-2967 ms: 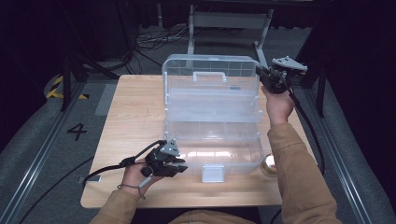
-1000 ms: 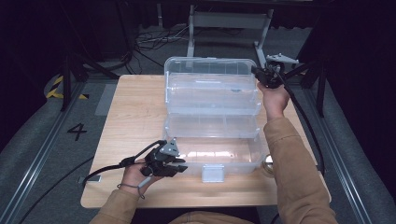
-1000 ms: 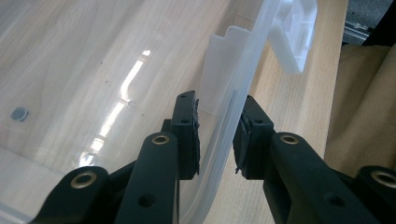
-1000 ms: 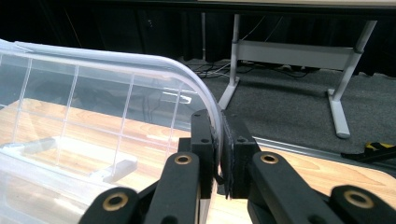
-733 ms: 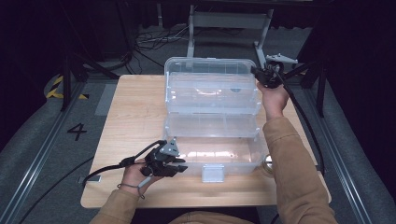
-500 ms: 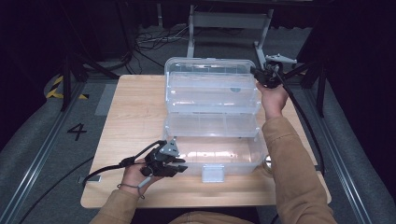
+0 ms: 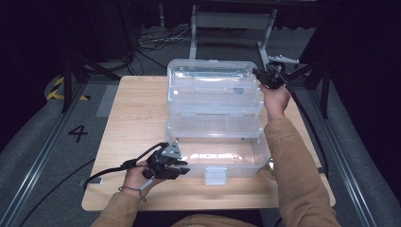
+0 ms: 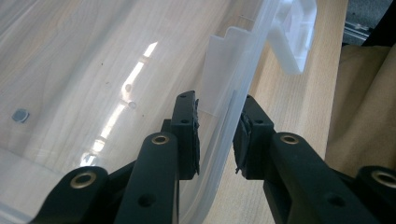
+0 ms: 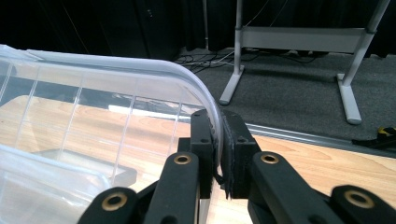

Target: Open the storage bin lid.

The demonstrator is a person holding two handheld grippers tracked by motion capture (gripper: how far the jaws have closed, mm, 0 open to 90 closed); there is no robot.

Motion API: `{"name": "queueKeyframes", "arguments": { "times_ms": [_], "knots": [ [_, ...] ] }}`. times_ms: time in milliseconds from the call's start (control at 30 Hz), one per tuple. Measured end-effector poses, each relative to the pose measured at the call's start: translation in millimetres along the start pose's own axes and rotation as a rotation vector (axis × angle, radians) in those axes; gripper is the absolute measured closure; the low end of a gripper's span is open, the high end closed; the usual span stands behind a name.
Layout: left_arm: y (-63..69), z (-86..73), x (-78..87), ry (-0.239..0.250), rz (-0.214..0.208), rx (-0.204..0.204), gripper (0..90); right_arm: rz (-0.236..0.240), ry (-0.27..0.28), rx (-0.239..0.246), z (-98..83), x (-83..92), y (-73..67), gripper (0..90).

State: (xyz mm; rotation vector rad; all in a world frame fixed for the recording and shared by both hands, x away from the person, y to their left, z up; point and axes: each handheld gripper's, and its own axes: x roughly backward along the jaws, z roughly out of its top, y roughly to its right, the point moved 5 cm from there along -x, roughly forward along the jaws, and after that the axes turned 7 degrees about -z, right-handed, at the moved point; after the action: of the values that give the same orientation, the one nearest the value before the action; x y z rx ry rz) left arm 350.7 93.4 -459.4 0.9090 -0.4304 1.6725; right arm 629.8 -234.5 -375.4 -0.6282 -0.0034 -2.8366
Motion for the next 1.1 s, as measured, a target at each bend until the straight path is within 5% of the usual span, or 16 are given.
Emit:
{"name": "queueKeyframes", "arguments": {
  "times_ms": [1100],
  "knots": [
    [-0.2, -0.2, 0.2, 0.007, 0.005, -0.014, 72.4, 0.011, -0.076, -0.039, -11.6, -21.5, 5.4, 84.4]
  ]
}}
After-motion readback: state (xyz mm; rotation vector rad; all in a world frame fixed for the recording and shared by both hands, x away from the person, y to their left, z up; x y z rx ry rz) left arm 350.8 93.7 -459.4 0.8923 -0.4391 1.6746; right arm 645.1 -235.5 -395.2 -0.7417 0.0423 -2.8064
